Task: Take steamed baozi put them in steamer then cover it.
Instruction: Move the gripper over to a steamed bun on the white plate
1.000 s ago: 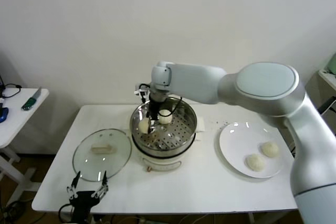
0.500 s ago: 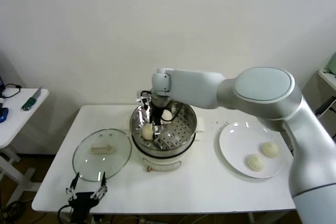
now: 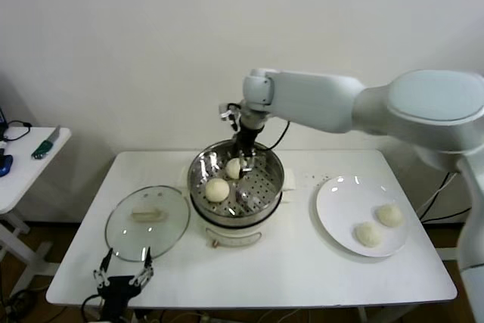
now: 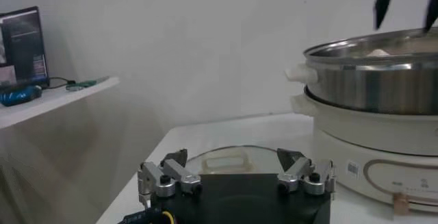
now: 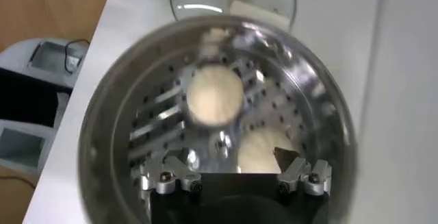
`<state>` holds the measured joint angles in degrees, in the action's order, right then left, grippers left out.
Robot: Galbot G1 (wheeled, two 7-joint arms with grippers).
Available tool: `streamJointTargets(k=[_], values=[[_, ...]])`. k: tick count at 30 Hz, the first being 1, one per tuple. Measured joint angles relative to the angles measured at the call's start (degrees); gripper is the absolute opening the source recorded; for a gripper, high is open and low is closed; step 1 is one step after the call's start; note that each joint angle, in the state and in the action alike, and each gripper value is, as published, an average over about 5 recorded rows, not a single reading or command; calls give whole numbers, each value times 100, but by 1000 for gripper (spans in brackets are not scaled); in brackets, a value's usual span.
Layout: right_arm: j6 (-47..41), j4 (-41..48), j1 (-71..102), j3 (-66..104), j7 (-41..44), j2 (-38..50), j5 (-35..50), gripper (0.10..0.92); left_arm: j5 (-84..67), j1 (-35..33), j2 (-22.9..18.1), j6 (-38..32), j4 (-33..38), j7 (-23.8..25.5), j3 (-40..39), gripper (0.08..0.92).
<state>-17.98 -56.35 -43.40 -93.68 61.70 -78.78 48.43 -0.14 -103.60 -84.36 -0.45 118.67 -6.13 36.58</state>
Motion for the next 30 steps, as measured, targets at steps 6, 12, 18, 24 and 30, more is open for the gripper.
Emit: streamJointTargets(k=[6, 12, 18, 24, 30], values=[[156, -643, -195, 47, 114, 1030, -653, 823, 44, -38, 0, 49, 12, 13, 51, 823], [288, -1143, -43, 222, 171, 2139, -1659, 823, 118, -71, -20, 102, 57, 16, 96, 823], [405, -1377, 510, 543, 206, 3104, -2593, 823, 218, -126, -91, 131, 65, 2, 110, 823], [534, -1409, 1331, 1087, 225, 3758, -3398, 823, 294, -205, -160, 143, 70, -13, 130, 823], [636, -1364, 2136, 1658, 228, 4074, -3993, 823, 372, -255, -217, 162, 67, -13, 149, 823]])
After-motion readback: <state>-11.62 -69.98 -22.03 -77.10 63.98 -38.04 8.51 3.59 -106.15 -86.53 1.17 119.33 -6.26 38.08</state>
